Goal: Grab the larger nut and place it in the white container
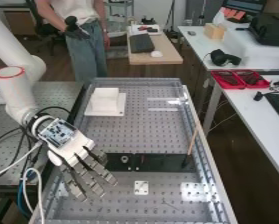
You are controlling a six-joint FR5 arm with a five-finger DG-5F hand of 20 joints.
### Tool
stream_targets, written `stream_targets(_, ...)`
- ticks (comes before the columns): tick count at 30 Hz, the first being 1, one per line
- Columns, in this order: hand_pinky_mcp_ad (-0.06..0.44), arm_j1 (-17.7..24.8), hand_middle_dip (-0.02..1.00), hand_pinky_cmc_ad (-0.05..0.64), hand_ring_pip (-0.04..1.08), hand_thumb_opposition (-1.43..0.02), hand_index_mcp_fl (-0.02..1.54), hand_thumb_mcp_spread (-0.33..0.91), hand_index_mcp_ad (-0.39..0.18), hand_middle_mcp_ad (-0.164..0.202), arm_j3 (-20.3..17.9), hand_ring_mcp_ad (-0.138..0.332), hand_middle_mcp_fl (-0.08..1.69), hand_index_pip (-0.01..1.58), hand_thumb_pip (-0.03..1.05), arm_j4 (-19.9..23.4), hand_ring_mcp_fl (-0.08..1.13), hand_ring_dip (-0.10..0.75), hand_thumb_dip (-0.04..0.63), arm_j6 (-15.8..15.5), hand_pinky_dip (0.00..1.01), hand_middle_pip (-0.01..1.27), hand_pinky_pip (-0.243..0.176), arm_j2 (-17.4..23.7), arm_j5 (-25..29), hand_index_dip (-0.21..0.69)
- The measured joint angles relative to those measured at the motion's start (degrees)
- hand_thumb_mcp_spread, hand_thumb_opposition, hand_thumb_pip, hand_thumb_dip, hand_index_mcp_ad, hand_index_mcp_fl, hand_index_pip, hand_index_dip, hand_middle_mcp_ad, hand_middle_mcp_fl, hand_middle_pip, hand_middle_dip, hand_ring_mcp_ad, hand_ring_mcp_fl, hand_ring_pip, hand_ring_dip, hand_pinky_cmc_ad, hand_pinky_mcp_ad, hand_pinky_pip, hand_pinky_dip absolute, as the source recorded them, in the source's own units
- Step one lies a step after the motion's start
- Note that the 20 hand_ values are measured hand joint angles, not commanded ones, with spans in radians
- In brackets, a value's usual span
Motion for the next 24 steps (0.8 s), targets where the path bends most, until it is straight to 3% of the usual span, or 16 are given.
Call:
stream_targets(14,0.304,-0.03,0.24,0.342,0.08,-0.88,0.28,0.35,-0.120,0.058,-0.22,0.131,-0.01,1.53,0.71,1.56,0.01,0.126,0.204,-0.86,0.41,0.13,-0.089,-0.35,-0.45,0.016)
stream_targets(24,0.290,-0.05,0.24,0.332,0.07,-0.90,0.38,0.37,-0.117,0.061,-0.18,0.134,0.11,1.51,0.67,1.90,0.01,0.134,0.204,-1.19,0.40,0.13,-0.087,-0.48,-0.46,0.033)
